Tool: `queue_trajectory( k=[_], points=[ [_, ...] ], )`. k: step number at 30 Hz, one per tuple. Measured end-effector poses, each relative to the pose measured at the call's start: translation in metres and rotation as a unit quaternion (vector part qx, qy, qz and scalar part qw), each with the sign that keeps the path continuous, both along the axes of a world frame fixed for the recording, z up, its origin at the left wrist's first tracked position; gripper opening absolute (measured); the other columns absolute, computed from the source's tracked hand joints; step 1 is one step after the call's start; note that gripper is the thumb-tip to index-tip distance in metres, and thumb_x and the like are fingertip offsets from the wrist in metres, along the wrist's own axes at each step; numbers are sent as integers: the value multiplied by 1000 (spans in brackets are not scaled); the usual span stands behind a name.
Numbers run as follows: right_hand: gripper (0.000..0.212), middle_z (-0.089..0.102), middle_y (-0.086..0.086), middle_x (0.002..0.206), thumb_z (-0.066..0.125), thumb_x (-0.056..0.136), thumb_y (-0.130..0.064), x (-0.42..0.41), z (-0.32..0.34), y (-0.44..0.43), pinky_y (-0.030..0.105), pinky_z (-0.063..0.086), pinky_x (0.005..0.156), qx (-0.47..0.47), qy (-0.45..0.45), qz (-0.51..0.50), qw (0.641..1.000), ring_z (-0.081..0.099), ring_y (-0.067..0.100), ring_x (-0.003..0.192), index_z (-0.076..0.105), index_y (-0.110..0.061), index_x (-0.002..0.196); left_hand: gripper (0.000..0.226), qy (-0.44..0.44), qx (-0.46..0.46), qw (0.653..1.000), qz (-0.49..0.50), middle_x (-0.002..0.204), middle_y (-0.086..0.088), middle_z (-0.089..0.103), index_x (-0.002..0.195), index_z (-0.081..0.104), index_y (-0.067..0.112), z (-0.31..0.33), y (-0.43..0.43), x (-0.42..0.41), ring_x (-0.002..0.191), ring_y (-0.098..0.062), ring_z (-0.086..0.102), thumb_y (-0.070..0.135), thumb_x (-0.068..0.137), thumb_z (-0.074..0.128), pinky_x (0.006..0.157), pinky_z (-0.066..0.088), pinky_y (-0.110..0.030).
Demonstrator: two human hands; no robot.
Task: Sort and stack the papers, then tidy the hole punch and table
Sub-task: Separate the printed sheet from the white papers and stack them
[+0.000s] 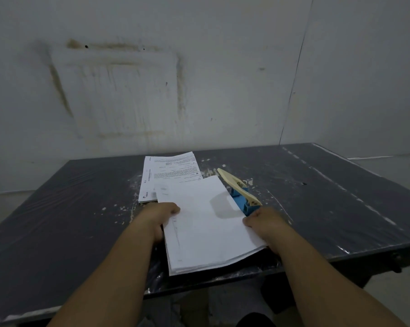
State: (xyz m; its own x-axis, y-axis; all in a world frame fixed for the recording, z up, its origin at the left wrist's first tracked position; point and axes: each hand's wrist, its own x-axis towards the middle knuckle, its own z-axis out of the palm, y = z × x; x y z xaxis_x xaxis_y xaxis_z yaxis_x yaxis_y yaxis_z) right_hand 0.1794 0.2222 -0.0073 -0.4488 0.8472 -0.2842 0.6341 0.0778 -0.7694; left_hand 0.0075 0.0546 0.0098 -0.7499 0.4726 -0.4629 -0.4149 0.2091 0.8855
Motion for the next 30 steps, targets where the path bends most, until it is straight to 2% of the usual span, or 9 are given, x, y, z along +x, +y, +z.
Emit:
queue_trajectory(
  k=[2, 5, 10, 12, 16, 21, 24, 27, 30],
  points=[
    [12, 63, 4, 94, 60, 91, -26, 0, 0, -2, 34, 49, 73, 95, -41, 38, 994, 58, 24, 84, 55, -20, 82, 26, 17, -8, 1000, -7, 97, -22, 68, 110, 60, 3, 1, 4, 3, 79, -36, 67, -9, 87, 59, 74, 55, -52],
    [8, 61, 0, 96, 57, 93, -29, 3, 0, -2, 37, 51, 81, 149, -66, 64, 985, 58, 21, 88, 61, -23, 91, 26, 32, -20, 999, -10, 92, -20, 67, 110, 59, 3, 3, 6, 3, 74, -34, 66, -8, 87, 60, 65, 56, -45],
    [9, 59, -4, 100, 57, 95, -32, 10, -4, -4, 31, 47, 75, 192, -49, 77, 977, 54, 17, 85, 65, -29, 99, 18, 51, -24, 998, -15, 89, -20, 67, 99, 59, 4, 6, 7, 3, 73, -34, 67, -8, 86, 58, 80, 57, -52],
    [16, 65, -3, 109, 55, 97, -35, 13, -7, -6, 33, 52, 79, 217, -45, 91, 971, 58, 18, 89, 66, -34, 107, 17, 54, -27, 998, -17, 90, -21, 67, 95, 59, 6, 7, 8, 3, 73, -35, 67, -8, 85, 58, 83, 56, -55],
    [34, 60, -1, 132, 41, 100, -39, 11, -7, -8, 37, 52, 92, 232, -110, 137, 957, 60, 23, 106, 58, -44, 130, 17, 62, -27, 998, -16, 91, -20, 67, 93, 59, 8, 8, 7, 1, 76, -36, 67, -7, 85, 58, 83, 56, -55],
    [38, 54, 2, 141, 34, 103, -36, 9, 0, -10, 41, 47, 99, 236, -168, 188, 939, 55, 26, 118, 53, -43, 136, 18, 72, -19, 997, -19, 92, -20, 68, 90, 61, 9, 10, 5, 0, 75, -35, 67, -8, 85, 58, 78, 57, -52],
    [38, 55, 2, 139, 33, 103, -35, 12, 3, -11, 40, 47, 97, 248, -186, 194, 931, 55, 27, 119, 54, -43, 134, 20, 69, -19, 997, -20, 99, -21, 69, 95, 62, 9, 10, 7, 2, 82, -37, 68, -7, 85, 58, 81, 56, -54],
    [38, 57, 3, 131, 32, 103, -33, 13, 4, -13, 37, 48, 91, 277, -218, 199, 915, 56, 26, 113, 55, -41, 133, 25, 70, -19, 997, -20, 104, -23, 67, 106, 62, 4, 8, 10, 5, 80, -36, 66, -9, 85, 57, 69, 58, -45],
    [33, 59, 2, 122, 38, 101, -31, 14, 6, -13, 37, 52, 87, 328, -258, 202, 886, 58, 24, 106, 54, -36, 130, 28, 59, -16, 998, -20, 97, -21, 65, 111, 59, 2, 7, 13, 9, 73, -34, 64, -9, 86, 57, 61, 56, -40]
  ],
)
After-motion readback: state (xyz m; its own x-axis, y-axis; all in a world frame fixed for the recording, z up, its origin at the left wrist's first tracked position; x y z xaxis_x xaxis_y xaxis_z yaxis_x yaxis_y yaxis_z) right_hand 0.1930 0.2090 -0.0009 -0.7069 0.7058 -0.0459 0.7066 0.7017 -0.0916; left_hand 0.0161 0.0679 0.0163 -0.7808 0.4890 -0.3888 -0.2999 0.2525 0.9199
